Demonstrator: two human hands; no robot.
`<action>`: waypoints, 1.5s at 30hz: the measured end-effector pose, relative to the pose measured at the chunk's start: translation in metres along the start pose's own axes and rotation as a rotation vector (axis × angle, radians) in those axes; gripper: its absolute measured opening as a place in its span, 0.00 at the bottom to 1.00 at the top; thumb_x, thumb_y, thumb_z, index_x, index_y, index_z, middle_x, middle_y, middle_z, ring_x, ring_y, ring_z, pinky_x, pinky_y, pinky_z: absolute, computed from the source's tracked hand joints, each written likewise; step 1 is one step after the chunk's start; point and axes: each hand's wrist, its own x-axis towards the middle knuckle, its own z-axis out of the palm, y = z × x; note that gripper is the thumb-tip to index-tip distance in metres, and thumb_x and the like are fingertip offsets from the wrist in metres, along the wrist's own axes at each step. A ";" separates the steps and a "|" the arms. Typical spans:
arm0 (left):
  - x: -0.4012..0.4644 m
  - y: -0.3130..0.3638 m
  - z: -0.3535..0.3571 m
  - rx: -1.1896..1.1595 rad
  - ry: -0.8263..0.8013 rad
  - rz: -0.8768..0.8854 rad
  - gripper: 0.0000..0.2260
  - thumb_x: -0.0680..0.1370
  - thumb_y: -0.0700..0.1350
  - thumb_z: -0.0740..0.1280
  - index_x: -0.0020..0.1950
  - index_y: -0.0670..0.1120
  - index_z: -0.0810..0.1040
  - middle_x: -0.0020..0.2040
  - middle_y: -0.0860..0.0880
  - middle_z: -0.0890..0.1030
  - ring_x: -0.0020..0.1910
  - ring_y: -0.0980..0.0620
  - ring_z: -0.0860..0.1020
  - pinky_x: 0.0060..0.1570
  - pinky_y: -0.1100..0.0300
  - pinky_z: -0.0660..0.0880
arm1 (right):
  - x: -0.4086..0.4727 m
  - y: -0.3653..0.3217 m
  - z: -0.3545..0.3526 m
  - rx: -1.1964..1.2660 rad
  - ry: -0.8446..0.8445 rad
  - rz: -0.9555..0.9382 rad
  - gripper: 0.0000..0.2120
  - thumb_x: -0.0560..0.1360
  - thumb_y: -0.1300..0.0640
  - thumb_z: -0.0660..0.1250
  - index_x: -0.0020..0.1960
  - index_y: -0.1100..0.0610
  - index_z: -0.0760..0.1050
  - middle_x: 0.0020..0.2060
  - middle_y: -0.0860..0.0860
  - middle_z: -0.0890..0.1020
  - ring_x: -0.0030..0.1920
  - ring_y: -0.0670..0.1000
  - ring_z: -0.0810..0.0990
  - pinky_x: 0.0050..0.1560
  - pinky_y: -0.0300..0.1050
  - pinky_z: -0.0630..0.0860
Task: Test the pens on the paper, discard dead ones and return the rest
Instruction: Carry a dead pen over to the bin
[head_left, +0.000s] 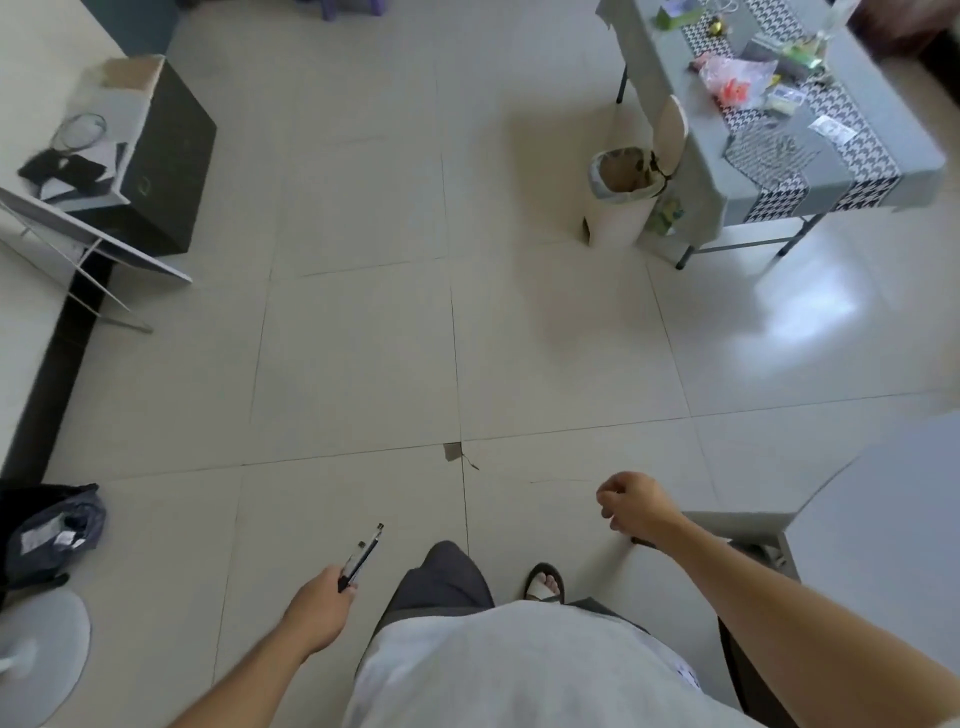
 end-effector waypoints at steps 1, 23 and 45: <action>0.011 0.014 -0.008 -0.057 -0.013 -0.007 0.04 0.81 0.45 0.61 0.50 0.47 0.74 0.41 0.47 0.80 0.35 0.49 0.78 0.34 0.57 0.75 | 0.010 -0.009 -0.012 0.004 0.004 0.000 0.06 0.79 0.59 0.64 0.49 0.57 0.81 0.42 0.56 0.86 0.35 0.51 0.83 0.35 0.42 0.80; 0.316 0.507 -0.239 0.313 -0.116 0.465 0.07 0.81 0.48 0.61 0.54 0.46 0.73 0.47 0.44 0.81 0.48 0.41 0.79 0.46 0.53 0.75 | 0.203 -0.137 -0.212 0.156 0.267 0.322 0.06 0.78 0.60 0.65 0.47 0.55 0.81 0.41 0.54 0.85 0.43 0.55 0.84 0.49 0.54 0.83; 0.498 0.930 -0.300 0.421 -0.173 0.498 0.11 0.83 0.47 0.59 0.60 0.42 0.71 0.54 0.40 0.78 0.54 0.39 0.77 0.53 0.50 0.75 | 0.500 -0.334 -0.505 0.231 0.223 0.268 0.06 0.77 0.61 0.66 0.47 0.60 0.81 0.41 0.57 0.85 0.36 0.52 0.81 0.40 0.46 0.79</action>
